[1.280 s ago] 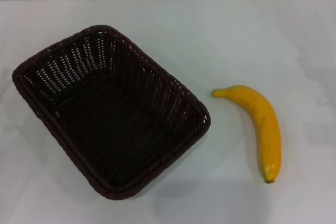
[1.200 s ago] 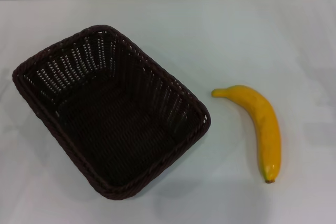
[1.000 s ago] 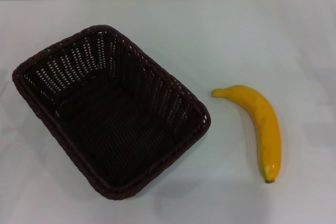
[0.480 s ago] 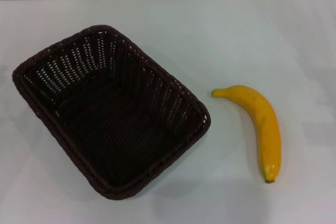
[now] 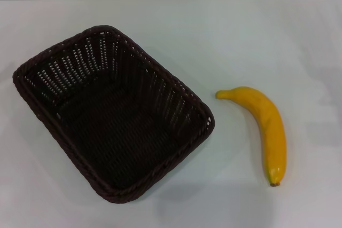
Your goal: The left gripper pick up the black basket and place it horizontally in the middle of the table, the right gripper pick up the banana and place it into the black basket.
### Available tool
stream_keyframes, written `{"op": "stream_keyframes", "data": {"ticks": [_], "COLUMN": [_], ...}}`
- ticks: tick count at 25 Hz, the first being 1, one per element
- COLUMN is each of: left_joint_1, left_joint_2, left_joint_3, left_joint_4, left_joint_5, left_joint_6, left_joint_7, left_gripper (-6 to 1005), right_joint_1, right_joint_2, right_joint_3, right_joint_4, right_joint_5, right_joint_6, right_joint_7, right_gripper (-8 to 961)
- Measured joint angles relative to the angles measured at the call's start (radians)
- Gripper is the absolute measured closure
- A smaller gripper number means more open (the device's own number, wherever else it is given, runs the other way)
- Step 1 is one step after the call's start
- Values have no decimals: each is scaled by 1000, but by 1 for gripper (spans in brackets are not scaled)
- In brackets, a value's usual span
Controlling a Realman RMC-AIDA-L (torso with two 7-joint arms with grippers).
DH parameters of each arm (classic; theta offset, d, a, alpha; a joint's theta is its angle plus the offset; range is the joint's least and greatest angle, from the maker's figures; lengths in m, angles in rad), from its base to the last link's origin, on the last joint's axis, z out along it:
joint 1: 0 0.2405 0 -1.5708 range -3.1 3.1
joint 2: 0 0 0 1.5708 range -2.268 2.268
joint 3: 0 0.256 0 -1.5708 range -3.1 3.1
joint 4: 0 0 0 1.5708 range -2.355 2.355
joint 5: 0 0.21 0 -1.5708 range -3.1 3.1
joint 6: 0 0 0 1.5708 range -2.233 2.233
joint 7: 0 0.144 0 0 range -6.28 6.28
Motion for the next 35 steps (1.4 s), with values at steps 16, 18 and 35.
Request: {"op": "stream_keyframes", "data": {"ticks": [16, 18, 35], "left_joint_1": [-312, -349, -375], "left_joint_2": [49, 30, -70], "left_joint_3": [234, 235, 249], "left_joint_4": [-26, -67, -168], "left_joint_5": [399, 421, 455], "left_joint_6": [29, 16, -80], "left_joint_7": [-41, -10, 84], "left_gripper": [139, 140, 146], "right_joint_1": [31, 26, 28], "right_joint_2": [-1, -3, -6], "right_joint_3": [1, 1, 4], "right_joint_4": [6, 8, 11], "right_joint_5": [-2, 2, 6], "right_joint_6": [2, 8, 6], "right_joint_7": [3, 13, 16], "right_gripper": [112, 112, 111]}}
